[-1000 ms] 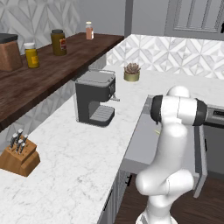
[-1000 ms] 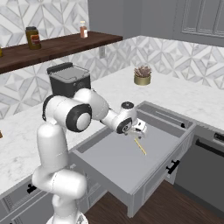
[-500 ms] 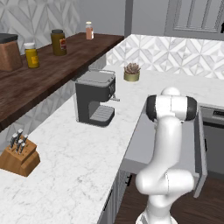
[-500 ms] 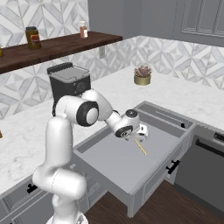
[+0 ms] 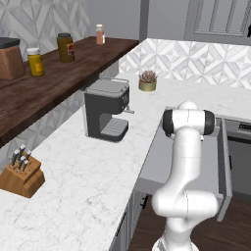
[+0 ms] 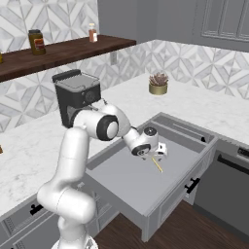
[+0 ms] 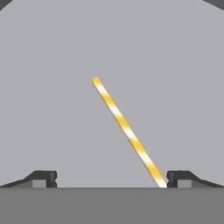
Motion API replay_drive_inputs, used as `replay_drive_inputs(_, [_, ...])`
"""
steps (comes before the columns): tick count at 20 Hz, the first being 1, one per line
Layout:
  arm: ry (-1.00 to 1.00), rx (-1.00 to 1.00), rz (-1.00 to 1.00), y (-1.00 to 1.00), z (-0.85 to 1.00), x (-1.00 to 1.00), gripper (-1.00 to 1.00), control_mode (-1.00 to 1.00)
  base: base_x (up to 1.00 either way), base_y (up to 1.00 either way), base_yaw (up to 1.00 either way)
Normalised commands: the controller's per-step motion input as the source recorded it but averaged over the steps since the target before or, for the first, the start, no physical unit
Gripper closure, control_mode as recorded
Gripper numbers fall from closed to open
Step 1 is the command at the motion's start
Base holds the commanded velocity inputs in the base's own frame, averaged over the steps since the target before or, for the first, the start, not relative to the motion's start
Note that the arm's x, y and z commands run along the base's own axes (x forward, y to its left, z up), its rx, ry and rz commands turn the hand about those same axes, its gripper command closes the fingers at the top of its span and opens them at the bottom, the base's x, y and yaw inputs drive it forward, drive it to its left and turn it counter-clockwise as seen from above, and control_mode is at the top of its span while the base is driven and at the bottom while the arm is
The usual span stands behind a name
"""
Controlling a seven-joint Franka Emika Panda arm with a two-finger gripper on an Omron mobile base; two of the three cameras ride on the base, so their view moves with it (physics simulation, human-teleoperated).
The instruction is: Take a straw from the drawer in front and place it inside the glass cup on the dining counter.
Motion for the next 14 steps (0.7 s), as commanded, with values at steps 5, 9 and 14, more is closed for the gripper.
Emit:
replay_drive_inputs(5, [0.01, 0.0, 0.0, 0.0, -0.08, 0.47, -1.0, -1.0, 0.0, 0.0, 0.0])
replay_drive_inputs(9, [0.03, 0.0, 0.0, 0.0, -0.13, 0.31, -1.0, -1.0, 0.0, 0.0, 0.0])
replay_drive_inputs(14, [0.04, 0.0, 0.0, 0.0, -0.21, 0.21, -1.0, -1.0, 0.0, 0.0, 0.0])
